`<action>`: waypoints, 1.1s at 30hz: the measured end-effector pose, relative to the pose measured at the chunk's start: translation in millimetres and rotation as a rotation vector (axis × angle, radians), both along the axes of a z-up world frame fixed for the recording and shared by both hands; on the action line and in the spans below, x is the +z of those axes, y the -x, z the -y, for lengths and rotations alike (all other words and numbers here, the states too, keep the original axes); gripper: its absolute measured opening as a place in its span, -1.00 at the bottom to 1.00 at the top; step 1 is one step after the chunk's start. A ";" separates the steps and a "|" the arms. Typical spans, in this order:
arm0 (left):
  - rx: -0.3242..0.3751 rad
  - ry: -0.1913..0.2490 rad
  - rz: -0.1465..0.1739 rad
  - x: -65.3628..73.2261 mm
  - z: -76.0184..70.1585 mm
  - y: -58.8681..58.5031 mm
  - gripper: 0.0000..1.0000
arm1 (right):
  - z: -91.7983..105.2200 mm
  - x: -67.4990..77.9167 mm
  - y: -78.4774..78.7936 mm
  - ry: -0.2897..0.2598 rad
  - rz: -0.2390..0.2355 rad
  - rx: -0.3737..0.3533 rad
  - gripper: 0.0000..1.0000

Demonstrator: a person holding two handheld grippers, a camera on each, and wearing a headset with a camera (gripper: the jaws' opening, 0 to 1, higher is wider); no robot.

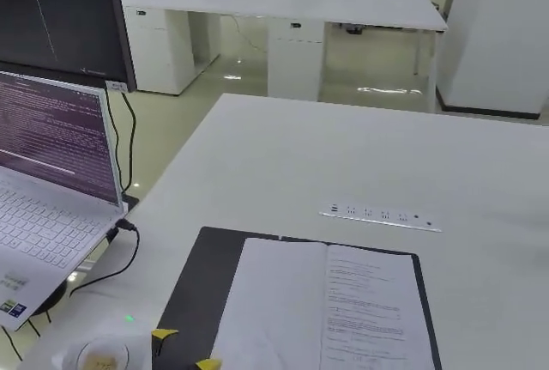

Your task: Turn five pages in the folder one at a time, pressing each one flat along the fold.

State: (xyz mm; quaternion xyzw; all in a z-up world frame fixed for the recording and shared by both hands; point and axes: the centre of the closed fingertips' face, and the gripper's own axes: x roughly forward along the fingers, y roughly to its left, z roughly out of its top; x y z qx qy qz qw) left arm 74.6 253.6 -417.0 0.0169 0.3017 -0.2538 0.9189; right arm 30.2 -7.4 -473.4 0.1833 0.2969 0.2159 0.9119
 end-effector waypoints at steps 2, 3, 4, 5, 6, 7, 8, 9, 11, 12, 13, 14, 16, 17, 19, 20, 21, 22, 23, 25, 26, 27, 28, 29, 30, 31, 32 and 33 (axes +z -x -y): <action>-0.001 -0.004 0.008 3.3 -2.1 3.0 -0.02 | 0.7 0.9 4.3 0.014 0.002 0.012 0.01; 0.002 -0.001 0.013 5.4 -3.4 4.5 0.01 | 0.8 1.5 5.2 0.017 0.003 0.015 0.04; 0.004 0.003 0.015 6.7 -4.4 5.5 0.03 | 1.3 2.6 7.3 0.022 0.005 0.021 0.05; 0.007 0.006 0.015 7.4 -5.6 7.1 0.06 | 1.9 3.0 8.6 0.023 0.005 0.023 0.07; 0.009 0.006 0.016 7.3 -6.3 7.9 0.07 | 3.1 3.6 10.0 0.027 0.007 0.025 0.08; 0.012 0.007 0.016 7.5 -7.1 8.8 0.09 | 4.1 3.9 11.1 0.034 0.008 0.029 0.09; 0.016 0.009 0.017 7.9 -7.3 10.3 0.11 | 5.1 4.1 12.0 0.040 0.008 0.032 0.10; 0.017 0.011 0.016 7.7 -7.4 10.9 0.13 | 7.0 3.9 12.5 0.048 0.008 0.036 0.12; 0.021 0.007 0.018 6.9 -7.4 12.3 0.15 | 10.0 4.5 13.1 0.065 0.013 0.045 0.15; 0.020 0.004 0.017 6.2 -6.9 13.4 0.16 | 11.2 4.8 13.2 0.070 0.014 0.047 0.15; 0.020 0.003 0.017 5.4 -6.7 13.8 0.17 | 13.1 5.4 13.8 0.076 0.014 0.051 0.16; 0.021 0.003 0.016 3.7 -6.4 14.1 0.19 | 14.4 5.9 14.1 0.082 0.016 0.053 0.17; 0.017 0.004 0.014 3.2 -4.1 15.7 0.23 | 17.8 7.5 14.9 0.093 0.021 0.056 0.20; 0.015 0.003 0.013 2.5 -2.7 16.5 0.24 | 19.8 8.3 15.4 0.093 0.021 0.055 0.21; 0.013 0.005 0.012 2.0 -1.2 17.0 0.27 | 22.5 8.7 16.1 0.091 0.022 0.051 0.21; 0.011 0.007 0.011 1.2 0.2 17.3 0.28 | 23.6 8.2 16.8 0.094 0.021 0.053 0.22; 0.011 0.007 0.010 0.3 1.1 17.2 0.29 | 24.2 7.4 17.5 0.097 0.018 0.055 0.22; 0.009 0.007 0.010 -1.0 2.2 17.0 0.30 | 25.0 6.8 18.6 0.102 0.016 0.059 0.23; 0.007 0.007 0.010 -1.3 3.6 17.0 0.31 | 25.4 6.5 19.2 0.104 0.016 0.062 0.23; 0.001 0.008 0.004 -2.3 7.1 16.8 0.34 | 27.5 6.1 20.1 0.104 0.011 0.065 0.24; -0.006 0.005 0.002 -4.8 8.4 16.1 0.35 | 29.2 6.2 20.1 0.102 0.010 0.063 0.25; -0.012 0.001 0.000 -5.9 9.7 15.7 0.35 | 30.1 6.4 20.0 0.101 0.009 0.061 0.26; -0.017 -0.003 -0.003 -6.0 12.1 15.7 0.36 | 30.7 6.8 19.9 0.099 0.008 0.061 0.26; -0.023 -0.003 -0.007 -7.2 14.3 14.5 0.36 | 30.9 7.1 19.8 0.098 0.009 0.061 0.26; -0.030 -0.002 -0.008 -7.8 16.5 13.7 0.36 | 30.9 7.1 19.9 0.097 0.009 0.062 0.27; -0.037 -0.004 -0.008 -7.9 18.7 12.5 0.37 | 31.1 6.7 20.2 0.095 0.007 0.063 0.28; -0.050 -0.008 -0.008 -7.9 22.5 10.9 0.37 | 31.2 6.6 20.3 0.091 0.007 0.062 0.30; -0.061 -0.008 -0.010 -7.7 25.7 9.8 0.37 | 31.1 7.2 20.2 0.078 0.008 0.057 0.31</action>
